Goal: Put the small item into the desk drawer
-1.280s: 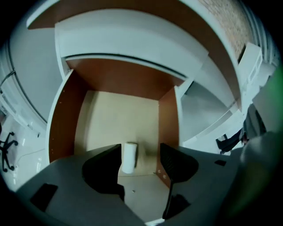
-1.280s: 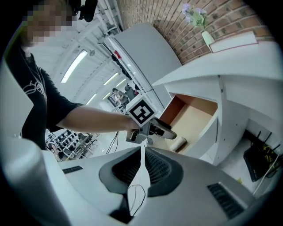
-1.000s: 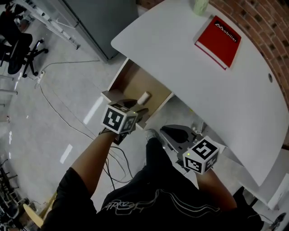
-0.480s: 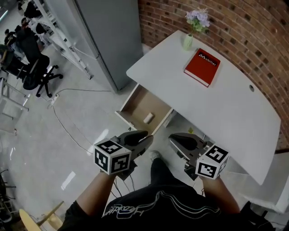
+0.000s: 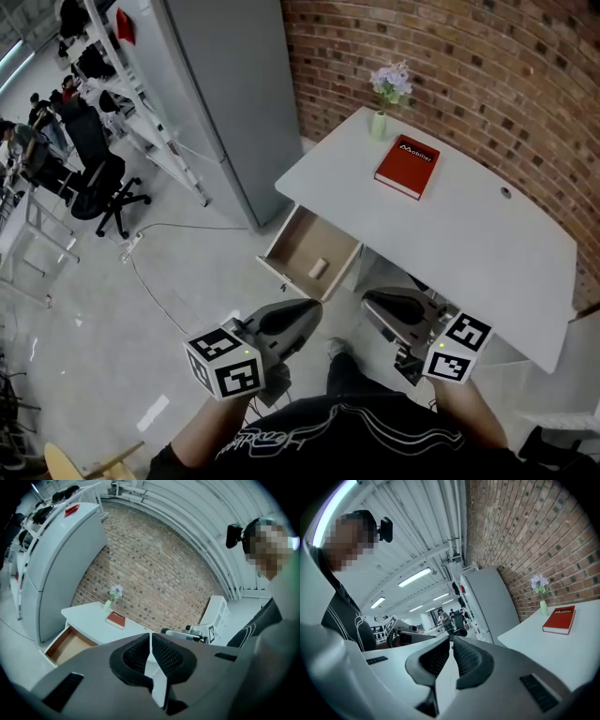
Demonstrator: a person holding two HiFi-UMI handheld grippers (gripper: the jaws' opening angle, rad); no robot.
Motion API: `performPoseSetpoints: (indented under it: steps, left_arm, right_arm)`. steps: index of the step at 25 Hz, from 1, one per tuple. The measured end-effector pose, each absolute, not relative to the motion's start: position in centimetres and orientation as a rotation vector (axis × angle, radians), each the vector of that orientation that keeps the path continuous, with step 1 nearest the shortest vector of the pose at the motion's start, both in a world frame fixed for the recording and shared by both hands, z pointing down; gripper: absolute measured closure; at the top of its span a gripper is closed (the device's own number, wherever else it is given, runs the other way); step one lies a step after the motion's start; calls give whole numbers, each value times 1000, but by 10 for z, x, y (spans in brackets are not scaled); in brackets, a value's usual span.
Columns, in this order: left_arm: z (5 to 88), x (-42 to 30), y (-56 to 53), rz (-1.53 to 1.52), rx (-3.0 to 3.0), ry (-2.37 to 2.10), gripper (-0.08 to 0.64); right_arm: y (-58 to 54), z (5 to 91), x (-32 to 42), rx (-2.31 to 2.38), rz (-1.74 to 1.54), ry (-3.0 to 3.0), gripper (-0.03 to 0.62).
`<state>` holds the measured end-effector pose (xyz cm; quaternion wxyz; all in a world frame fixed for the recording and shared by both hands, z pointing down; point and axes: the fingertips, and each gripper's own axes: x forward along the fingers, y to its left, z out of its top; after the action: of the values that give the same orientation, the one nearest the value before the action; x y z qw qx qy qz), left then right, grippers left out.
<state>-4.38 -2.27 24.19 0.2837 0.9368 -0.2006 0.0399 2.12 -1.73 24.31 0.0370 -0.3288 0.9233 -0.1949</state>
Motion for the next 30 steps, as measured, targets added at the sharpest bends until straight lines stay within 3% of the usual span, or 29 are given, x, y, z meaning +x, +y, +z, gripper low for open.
performPoseSetpoints:
  steps: [15, 30]
  left_arm:
    - [199, -41, 44, 51, 2638, -519, 534]
    - [206, -44, 19, 88, 2617, -568, 534]
  right_arm:
    - [37, 214, 8, -1026, -487, 2846, 538]
    - [19, 214, 14, -1124, -472, 2852, 538]
